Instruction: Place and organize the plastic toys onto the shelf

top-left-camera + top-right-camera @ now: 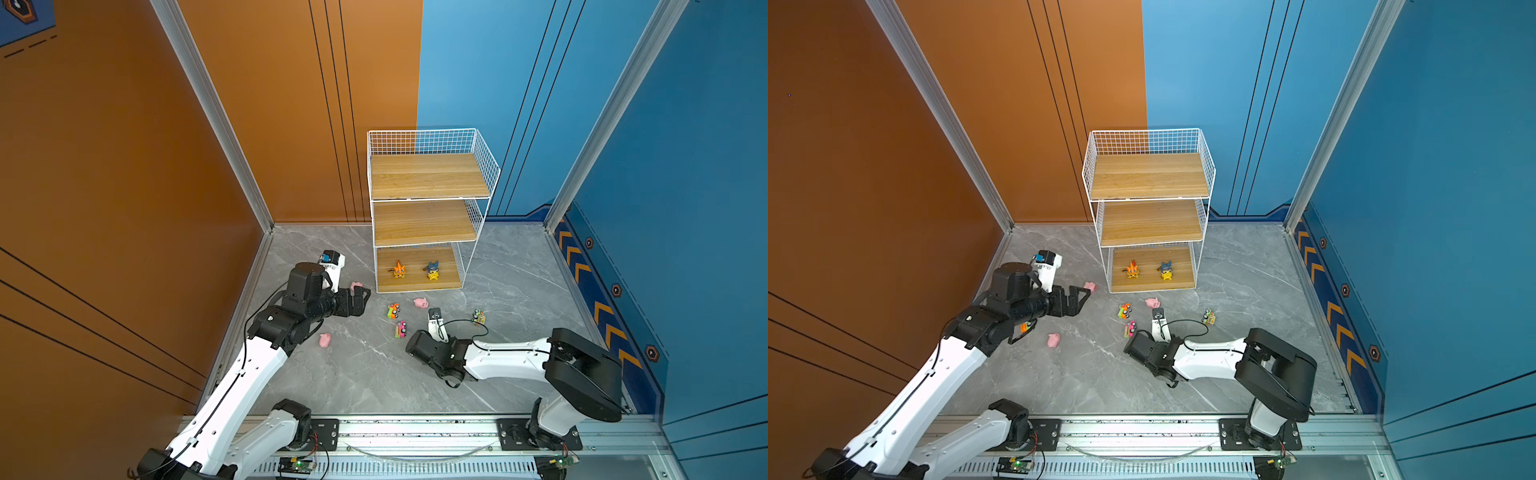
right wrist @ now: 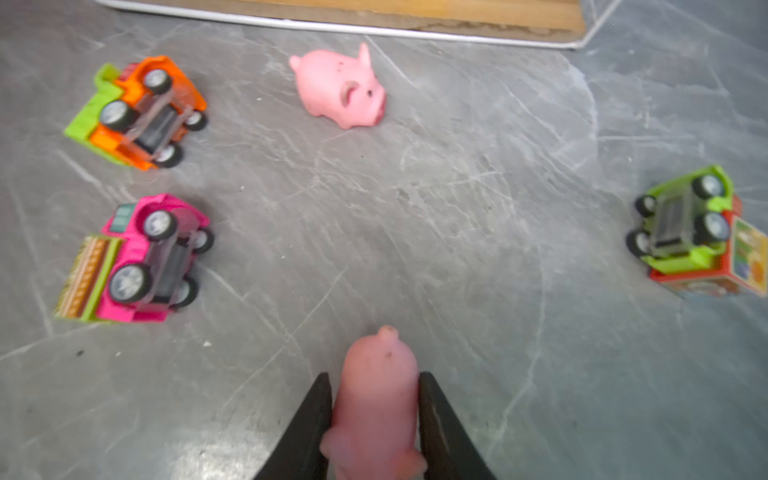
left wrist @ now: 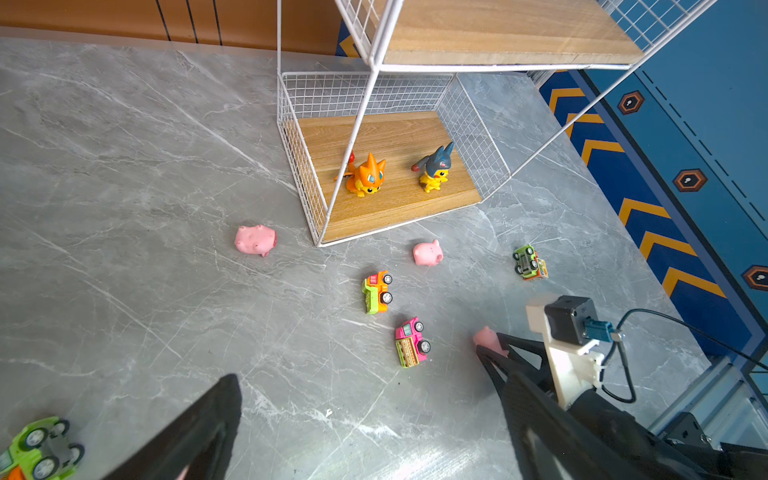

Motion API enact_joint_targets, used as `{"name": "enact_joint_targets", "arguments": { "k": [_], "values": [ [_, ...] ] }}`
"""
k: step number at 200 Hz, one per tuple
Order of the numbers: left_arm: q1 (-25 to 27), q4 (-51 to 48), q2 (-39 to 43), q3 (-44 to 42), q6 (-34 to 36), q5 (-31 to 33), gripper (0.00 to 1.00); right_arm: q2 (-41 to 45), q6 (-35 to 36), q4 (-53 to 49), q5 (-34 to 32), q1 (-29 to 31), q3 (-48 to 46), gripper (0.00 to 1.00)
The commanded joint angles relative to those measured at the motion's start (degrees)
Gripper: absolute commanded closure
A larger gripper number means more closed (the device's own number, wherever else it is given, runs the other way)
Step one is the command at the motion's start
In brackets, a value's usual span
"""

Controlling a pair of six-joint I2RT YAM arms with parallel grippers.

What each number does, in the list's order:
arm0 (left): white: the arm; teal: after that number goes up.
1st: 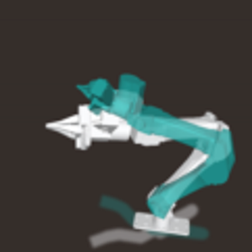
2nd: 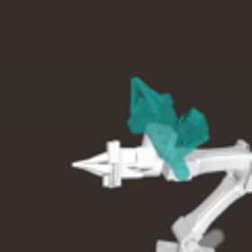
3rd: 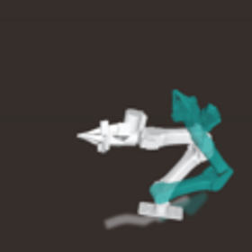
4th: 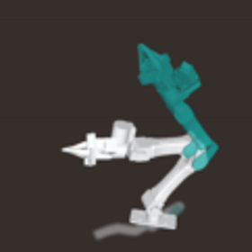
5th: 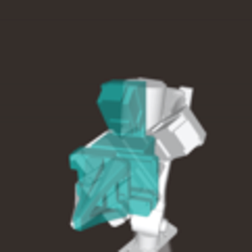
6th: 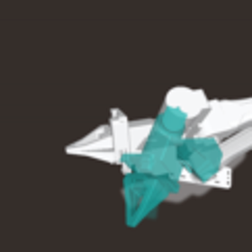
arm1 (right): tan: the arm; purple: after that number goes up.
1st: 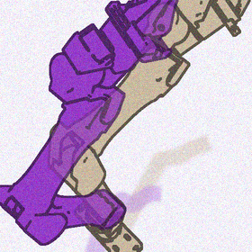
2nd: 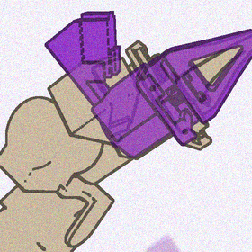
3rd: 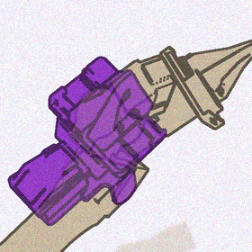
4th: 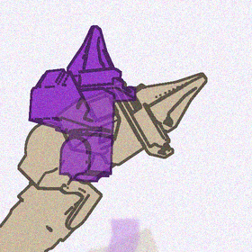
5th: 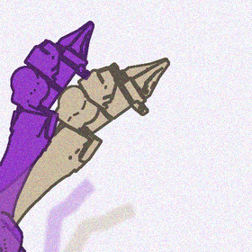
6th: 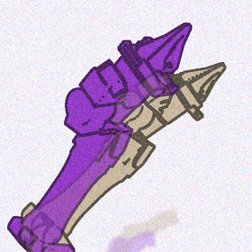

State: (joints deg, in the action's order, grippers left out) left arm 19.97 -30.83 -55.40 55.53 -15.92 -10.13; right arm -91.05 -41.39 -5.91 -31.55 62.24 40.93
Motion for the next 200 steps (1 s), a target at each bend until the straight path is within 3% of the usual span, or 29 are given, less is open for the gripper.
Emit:
{"name": "enact_joint_targets", "arguments": {
  "k": [1,32,90,135,157,200],
  "values": [
    [0.28,0.53,0.32,-0.68,0.45,-0.28,0.01,2.17,17.28,14.65,5.76,-1.05,-4.24,0.62],
    [0.25,0.51,0.12,-0.68,0.72,0.12,0.01,-0.07,23.78,20.93,10.08,-2.98,-5.35,0.61],
    [0.25,0.44,-0.07,-0.77,1.13,0.53,0.01,-1.06,27.35,29.95,12.97,-4.36,-7.70,0.56],
    [0.25,0.42,-0.22,-0.90,1.16,0.42,0.01,7.18,27.51,33.14,11.94,-4.29,-11.49,0.39],
    [0.34,0.44,-0.13,-1.04,1.33,0.49,0.02,10.69,25.43,40.41,9.36,-3.86,-17.02,0.34],
    [0.41,0.42,-0.15,-1.03,1.51,0.68,0.02,10.47,21.74,55.44,3.64,-0.42,-25.73,0.31]
  ]
}}
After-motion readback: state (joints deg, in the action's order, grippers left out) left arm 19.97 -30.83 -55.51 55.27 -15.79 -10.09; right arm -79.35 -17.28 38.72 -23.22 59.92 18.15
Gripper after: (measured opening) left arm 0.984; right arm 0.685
